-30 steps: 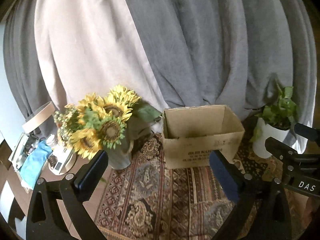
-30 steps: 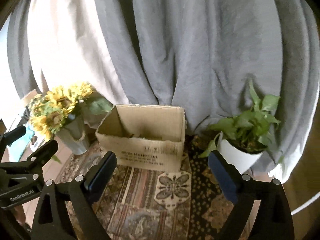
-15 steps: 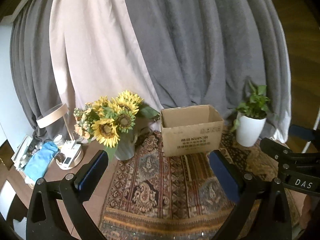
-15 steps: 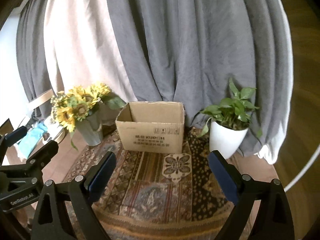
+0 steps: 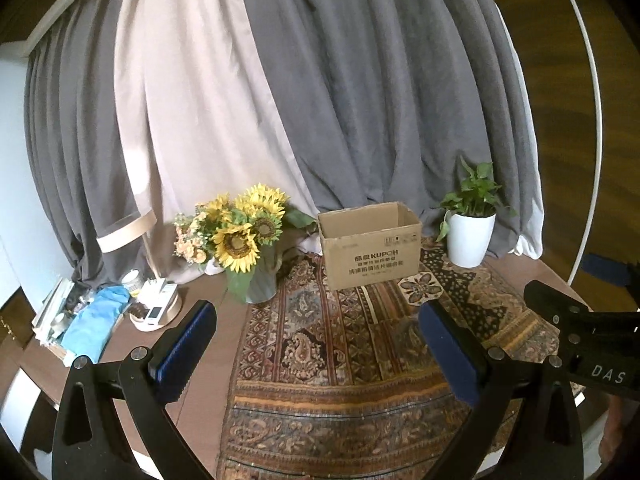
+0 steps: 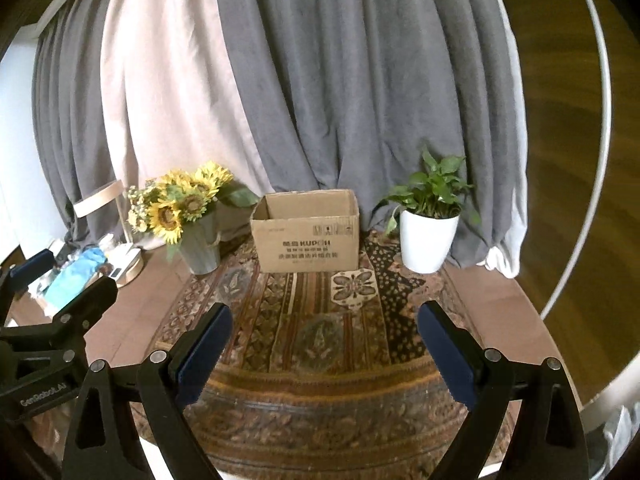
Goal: Organize rigid objects
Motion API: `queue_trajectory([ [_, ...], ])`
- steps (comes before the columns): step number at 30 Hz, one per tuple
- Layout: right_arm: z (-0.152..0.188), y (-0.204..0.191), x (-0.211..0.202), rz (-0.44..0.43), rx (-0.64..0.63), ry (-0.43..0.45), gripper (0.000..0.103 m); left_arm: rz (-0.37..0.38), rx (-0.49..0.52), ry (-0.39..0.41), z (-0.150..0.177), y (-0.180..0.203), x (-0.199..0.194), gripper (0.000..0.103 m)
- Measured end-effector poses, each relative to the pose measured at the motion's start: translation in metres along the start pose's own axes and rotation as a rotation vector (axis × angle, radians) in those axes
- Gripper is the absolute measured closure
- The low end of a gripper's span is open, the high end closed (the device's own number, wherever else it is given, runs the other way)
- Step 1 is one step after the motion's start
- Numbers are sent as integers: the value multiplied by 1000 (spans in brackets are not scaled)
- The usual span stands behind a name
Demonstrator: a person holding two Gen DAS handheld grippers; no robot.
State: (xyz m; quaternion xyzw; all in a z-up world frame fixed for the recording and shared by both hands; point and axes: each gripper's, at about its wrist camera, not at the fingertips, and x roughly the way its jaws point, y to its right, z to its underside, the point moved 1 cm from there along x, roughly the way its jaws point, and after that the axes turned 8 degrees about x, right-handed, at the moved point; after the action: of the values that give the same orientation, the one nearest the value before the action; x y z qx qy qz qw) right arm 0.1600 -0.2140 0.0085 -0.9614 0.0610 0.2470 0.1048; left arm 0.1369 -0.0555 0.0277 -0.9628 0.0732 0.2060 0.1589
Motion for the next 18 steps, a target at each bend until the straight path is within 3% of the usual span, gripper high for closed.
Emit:
queue_trajectory([
  [10, 18, -5, -59, 19, -22, 48, 8, 4, -14, 41, 14, 5, -57, 0],
  [18, 31, 10, -99, -19, -21, 59, 8, -14, -38, 59, 24, 20, -100, 0],
])
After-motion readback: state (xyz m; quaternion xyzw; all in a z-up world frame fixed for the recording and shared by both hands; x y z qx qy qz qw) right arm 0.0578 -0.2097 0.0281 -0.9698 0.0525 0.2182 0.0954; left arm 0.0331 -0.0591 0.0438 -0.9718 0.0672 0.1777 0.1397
